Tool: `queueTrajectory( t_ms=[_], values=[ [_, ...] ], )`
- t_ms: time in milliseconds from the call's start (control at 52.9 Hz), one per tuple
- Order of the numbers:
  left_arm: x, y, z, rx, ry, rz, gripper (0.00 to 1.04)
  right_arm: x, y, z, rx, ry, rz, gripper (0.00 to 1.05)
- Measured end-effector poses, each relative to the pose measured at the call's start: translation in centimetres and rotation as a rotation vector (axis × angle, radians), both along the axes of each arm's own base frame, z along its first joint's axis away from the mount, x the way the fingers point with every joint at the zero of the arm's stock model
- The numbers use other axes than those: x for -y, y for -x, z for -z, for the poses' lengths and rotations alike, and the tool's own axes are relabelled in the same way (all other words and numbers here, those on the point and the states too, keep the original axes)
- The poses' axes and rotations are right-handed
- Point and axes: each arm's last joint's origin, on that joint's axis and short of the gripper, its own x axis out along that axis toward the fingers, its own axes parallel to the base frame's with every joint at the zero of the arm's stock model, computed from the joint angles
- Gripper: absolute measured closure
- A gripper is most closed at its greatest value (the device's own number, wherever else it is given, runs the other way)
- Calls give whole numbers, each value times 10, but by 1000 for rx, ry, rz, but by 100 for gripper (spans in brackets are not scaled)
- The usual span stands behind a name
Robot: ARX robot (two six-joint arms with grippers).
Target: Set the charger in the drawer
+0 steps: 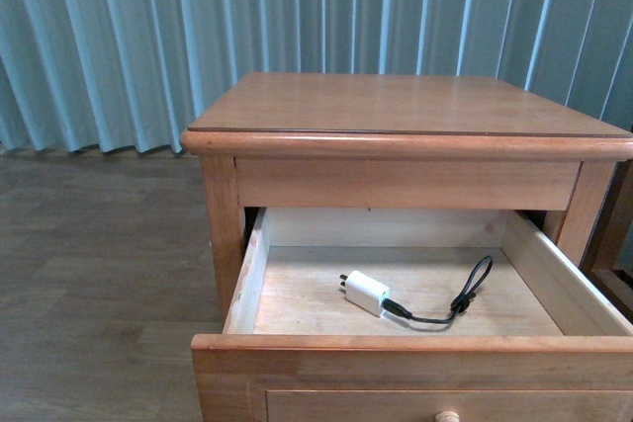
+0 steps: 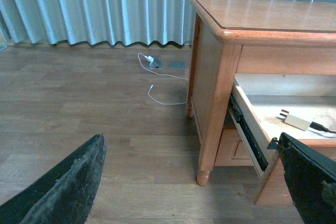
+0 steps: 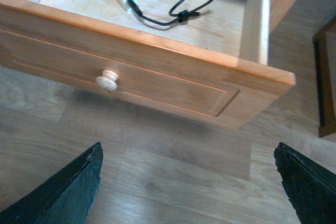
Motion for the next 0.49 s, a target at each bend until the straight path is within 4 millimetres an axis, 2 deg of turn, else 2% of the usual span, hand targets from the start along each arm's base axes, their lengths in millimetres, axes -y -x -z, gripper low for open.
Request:
queueTrajectory(
  t_ms=[94,246,491],
  values=[
    [0,0,0,0,0,0,6,-14,-17,4,-36,-19,-23,8],
    [0,0,0,0,0,0,6,-36,-51,24,-156,-73,0,8],
    [0,0,0,0,0,0,6,-51,-79,37,-194,-109,55,8]
  ],
)
